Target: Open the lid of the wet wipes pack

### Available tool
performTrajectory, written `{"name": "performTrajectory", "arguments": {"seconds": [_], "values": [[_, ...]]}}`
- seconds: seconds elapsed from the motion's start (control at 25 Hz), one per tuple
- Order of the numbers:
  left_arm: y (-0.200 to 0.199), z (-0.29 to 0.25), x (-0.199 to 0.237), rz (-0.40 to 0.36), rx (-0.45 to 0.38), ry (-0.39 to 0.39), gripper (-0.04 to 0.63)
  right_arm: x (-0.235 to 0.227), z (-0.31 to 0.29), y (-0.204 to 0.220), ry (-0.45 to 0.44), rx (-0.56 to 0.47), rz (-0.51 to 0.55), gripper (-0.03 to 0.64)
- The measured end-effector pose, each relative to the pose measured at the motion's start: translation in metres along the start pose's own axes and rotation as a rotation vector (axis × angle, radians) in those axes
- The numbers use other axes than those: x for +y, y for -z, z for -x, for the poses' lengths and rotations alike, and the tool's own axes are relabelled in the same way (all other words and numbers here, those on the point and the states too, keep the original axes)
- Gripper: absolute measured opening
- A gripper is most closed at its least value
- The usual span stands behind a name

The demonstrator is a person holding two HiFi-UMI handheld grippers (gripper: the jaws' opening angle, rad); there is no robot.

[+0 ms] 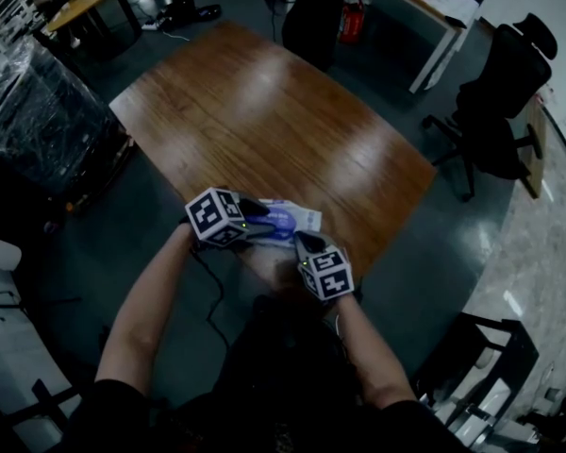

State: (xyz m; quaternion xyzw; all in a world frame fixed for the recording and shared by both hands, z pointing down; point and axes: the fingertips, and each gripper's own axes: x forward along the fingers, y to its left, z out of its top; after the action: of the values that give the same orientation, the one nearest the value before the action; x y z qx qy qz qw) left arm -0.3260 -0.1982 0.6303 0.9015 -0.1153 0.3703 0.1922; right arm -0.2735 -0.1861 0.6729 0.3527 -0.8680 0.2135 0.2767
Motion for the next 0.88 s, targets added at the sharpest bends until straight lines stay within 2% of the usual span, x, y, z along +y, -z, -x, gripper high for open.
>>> {"name": "performTrajectory", "arguments": {"seconds": [0.16, 0.24, 0.6, 0.88], "values": [[-0.015, 0.007, 0.002, -0.040, -0.045, -0.019, 0.072, 0.001, 0.000, 0.002, -0.001, 0.000, -0.004, 0.011], [-0.022, 0.009, 0.006, -0.060, -0.057, -0.036, 0.057, 0.001, -0.001, 0.001, -0.002, -0.002, -0.006, 0.011], [-0.048, 0.014, 0.052, -0.041, -0.165, -0.188, 0.060, 0.003, -0.001, 0.001, -0.002, -0.005, -0.010, 0.011], [-0.046, 0.007, 0.085, 0.006, -0.216, -0.272, 0.074, 0.005, -0.003, 0.002, 0.005, -0.011, -0.007, 0.011]]}}
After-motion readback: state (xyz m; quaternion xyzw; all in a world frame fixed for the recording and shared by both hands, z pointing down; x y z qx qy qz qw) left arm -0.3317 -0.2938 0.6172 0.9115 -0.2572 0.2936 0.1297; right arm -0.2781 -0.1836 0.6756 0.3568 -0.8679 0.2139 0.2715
